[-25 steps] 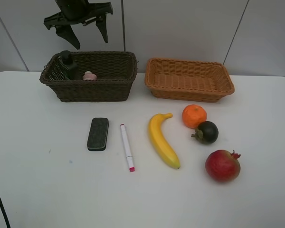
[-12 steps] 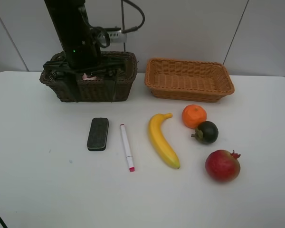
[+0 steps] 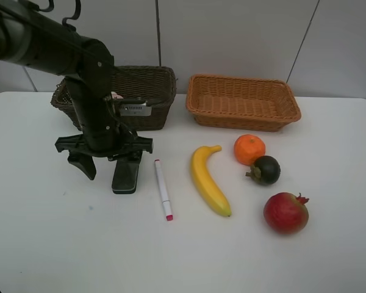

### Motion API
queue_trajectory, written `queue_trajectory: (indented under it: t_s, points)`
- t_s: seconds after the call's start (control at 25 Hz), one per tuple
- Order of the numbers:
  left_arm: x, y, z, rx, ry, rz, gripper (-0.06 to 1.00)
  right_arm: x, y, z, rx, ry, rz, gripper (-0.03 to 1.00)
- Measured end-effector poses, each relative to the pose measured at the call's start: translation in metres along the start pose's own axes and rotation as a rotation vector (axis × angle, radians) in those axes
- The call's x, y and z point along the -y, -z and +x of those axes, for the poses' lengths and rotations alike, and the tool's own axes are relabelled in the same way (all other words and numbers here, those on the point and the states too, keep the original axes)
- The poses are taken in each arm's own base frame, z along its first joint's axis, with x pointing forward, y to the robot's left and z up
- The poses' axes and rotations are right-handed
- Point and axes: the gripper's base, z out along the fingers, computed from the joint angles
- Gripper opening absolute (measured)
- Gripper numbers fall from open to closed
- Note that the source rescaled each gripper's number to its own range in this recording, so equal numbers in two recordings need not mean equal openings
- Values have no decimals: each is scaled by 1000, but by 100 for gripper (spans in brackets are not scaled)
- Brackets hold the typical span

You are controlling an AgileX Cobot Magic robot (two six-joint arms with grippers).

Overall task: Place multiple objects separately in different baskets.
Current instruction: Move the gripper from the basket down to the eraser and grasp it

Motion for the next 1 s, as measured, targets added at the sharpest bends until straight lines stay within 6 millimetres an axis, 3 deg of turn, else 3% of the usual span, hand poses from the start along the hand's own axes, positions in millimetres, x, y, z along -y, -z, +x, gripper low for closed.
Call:
queue_trajectory:
  t_s: [0.32, 0.6, 0.68, 0.8, 1.0]
  points:
    - [5, -41, -13, 72, 26, 35, 90, 0, 0, 0, 0, 0, 0, 80]
    - [0, -46, -16, 64, 45, 24, 90, 0, 0, 0, 0, 0, 0, 80]
    - [-1, -47, -16, 59, 46, 18, 84, 0, 0, 0, 0, 0, 0, 80]
    - [-3, -47, -16, 50, 39, 3, 55, 0, 0, 0, 0, 0, 0, 80]
    - [-2, -45, -17, 37, 39, 2, 54, 0, 0, 0, 0, 0, 0, 80]
